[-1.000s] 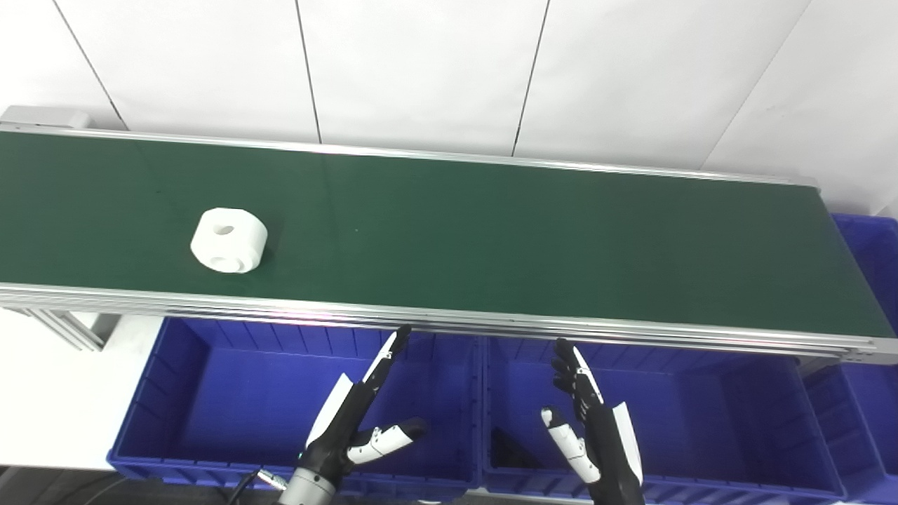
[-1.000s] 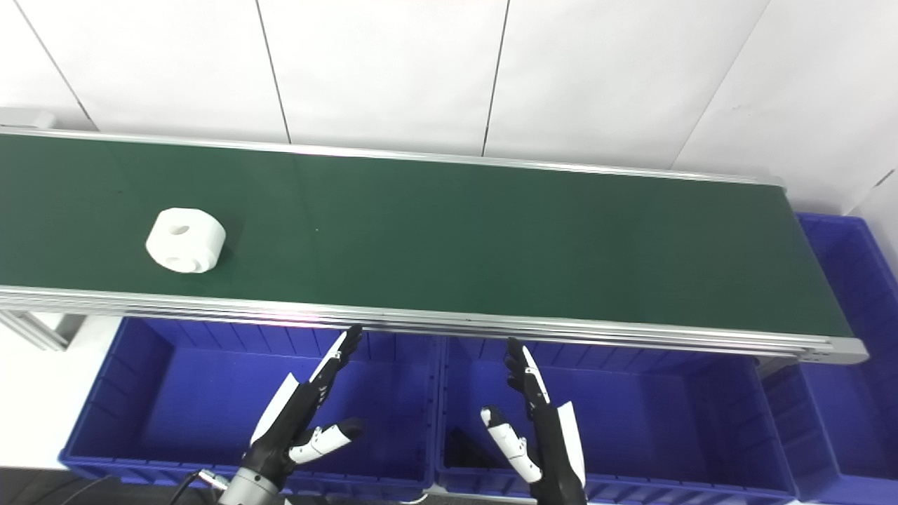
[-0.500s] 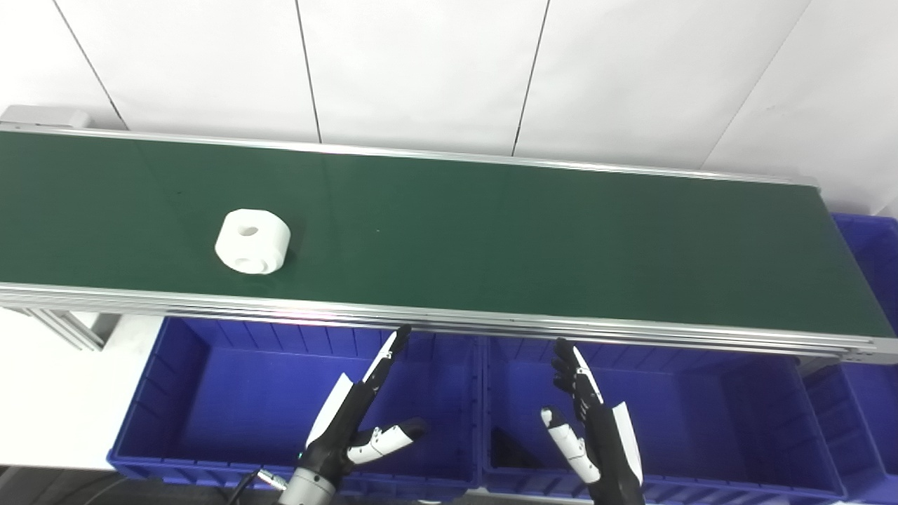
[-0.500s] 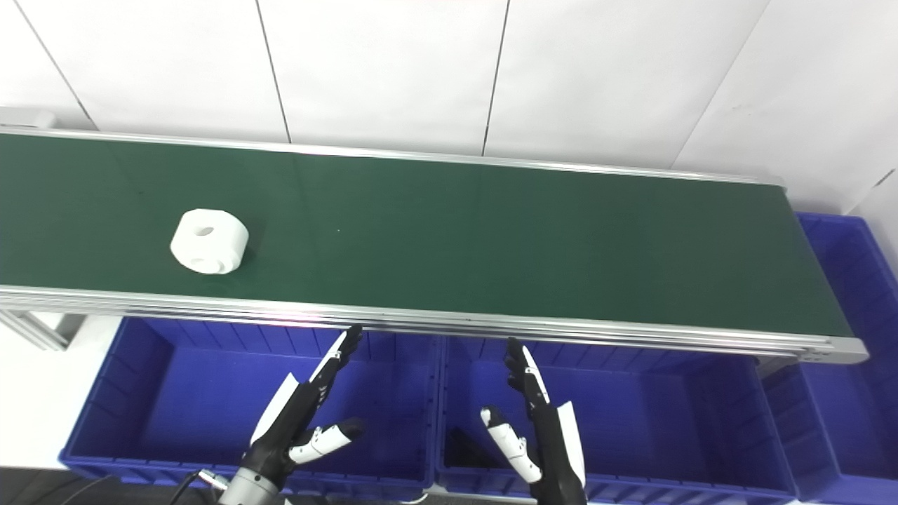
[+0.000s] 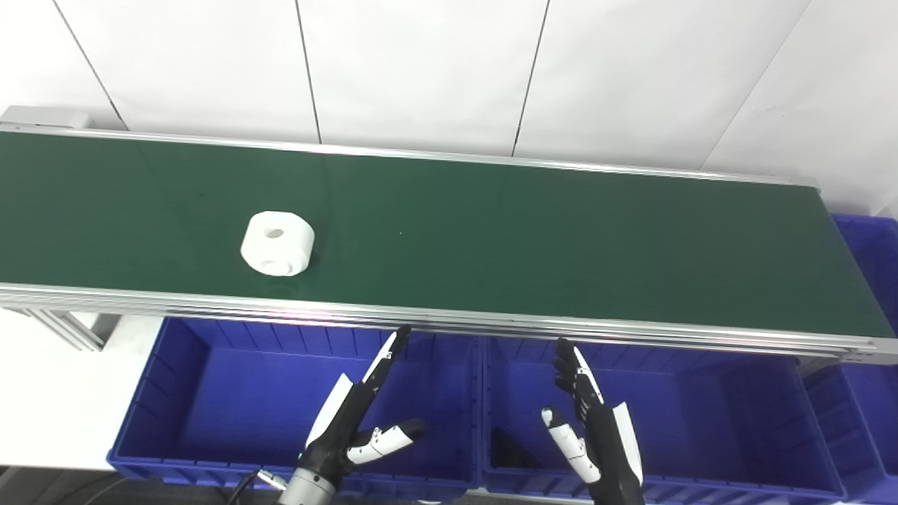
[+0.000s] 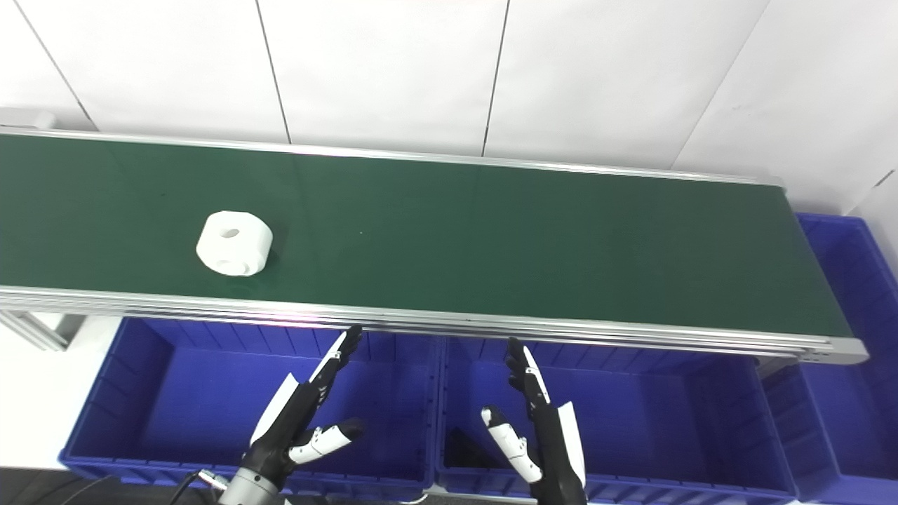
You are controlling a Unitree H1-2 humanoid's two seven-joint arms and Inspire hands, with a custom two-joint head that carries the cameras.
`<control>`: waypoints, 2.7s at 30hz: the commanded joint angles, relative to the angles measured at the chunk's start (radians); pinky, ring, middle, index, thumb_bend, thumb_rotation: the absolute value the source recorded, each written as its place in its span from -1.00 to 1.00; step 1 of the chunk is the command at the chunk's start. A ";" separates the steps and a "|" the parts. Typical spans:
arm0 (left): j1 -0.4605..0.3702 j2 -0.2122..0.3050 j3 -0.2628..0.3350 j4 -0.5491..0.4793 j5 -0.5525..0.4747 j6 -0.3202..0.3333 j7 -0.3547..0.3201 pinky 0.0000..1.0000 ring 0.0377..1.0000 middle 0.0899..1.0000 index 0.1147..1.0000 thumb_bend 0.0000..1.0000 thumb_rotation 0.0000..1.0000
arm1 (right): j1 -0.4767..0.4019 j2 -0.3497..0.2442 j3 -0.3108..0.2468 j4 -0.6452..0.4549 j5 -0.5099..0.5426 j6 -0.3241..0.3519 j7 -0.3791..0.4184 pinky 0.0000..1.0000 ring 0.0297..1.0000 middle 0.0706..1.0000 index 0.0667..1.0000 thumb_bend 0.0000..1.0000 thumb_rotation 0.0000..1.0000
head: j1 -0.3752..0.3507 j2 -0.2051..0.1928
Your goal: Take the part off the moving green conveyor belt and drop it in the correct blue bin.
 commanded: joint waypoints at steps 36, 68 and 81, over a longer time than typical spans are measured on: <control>-0.316 0.181 0.104 -0.167 0.002 -0.022 0.026 1.00 1.00 1.00 1.00 0.47 0.24 | -0.066 -0.026 0.037 0.104 0.086 -0.062 -0.040 0.89 0.93 0.94 0.97 0.37 0.75 | 0.183 -0.137; -0.731 0.257 -0.010 0.284 0.357 0.110 -0.013 0.96 0.99 1.00 1.00 0.62 -0.40 | -0.086 -0.033 0.092 0.104 0.067 -0.062 -0.136 0.80 0.84 0.88 0.92 0.43 0.70 | 0.139 -0.100; -0.730 0.143 -0.006 0.445 0.313 0.043 0.106 0.61 0.77 0.86 0.88 0.52 -0.65 | -0.081 -0.043 0.096 0.100 0.067 -0.062 -0.148 0.77 0.82 0.86 0.91 0.48 0.70 | 0.133 -0.091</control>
